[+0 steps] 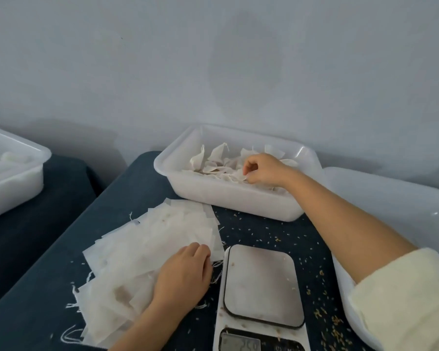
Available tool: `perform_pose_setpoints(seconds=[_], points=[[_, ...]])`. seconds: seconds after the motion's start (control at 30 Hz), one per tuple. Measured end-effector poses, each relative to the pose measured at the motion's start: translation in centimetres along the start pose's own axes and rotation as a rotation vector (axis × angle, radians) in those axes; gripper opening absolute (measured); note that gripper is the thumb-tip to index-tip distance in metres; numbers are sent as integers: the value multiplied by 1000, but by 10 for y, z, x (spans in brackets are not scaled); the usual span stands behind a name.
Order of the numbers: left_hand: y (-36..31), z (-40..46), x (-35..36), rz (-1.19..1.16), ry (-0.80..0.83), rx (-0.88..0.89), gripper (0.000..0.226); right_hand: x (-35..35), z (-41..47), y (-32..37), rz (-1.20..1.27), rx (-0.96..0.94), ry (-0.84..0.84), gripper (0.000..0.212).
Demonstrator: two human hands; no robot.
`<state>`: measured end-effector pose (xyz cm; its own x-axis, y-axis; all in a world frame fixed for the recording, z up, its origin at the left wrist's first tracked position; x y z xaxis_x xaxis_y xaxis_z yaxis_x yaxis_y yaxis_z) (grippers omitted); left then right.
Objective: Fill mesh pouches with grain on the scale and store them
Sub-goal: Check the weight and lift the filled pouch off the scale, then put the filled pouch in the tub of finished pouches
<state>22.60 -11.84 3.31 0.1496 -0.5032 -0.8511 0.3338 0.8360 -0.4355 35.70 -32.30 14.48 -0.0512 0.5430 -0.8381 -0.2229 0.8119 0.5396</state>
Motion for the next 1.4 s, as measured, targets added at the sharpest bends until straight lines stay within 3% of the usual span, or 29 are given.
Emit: perform_pose_setpoints(seconds=[0.23, 0.5, 0.67, 0.8, 0.97, 1.2, 1.3, 1.4], points=[[-4, 0, -1, 32, 10, 20, 20, 0, -50, 45, 28, -101, -251, 23], [-6, -4, -11, 82, 87, 40, 28, 33, -142, 124, 233, -201, -202, 18], [23, -10, -30, 328, 96, -121, 53, 45, -213, 103, 368, -88, -320, 18], [29, -10, -36, 249, 206, -162, 36, 64, -252, 75, 428, 43, -412, 17], [26, -8, -46, 220, 198, -77, 27, 85, -273, 54, 440, 163, -358, 17], [19, -16, -56, 327, 60, 41, 27, 85, -282, 51, 409, 171, -374, 17], [0, -23, -81, 21, -103, -14, 15, 84, -279, 57, 428, 148, -400, 15], [-34, -38, -84, -343, -11, -121, 18, 93, -268, 68, 598, 152, -382, 19]])
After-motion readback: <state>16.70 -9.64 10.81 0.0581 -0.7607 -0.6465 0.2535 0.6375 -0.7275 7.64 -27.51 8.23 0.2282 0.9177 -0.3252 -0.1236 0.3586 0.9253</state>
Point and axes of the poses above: each hand's wrist, its own z-axis towards the middle knuckle, its own x-axis out of the palm, y = z × x, the point moved 6 cm from there along z, towards the middle knuckle, and after that the axes turned 9 degrees about -x, right-handed, at the moved point
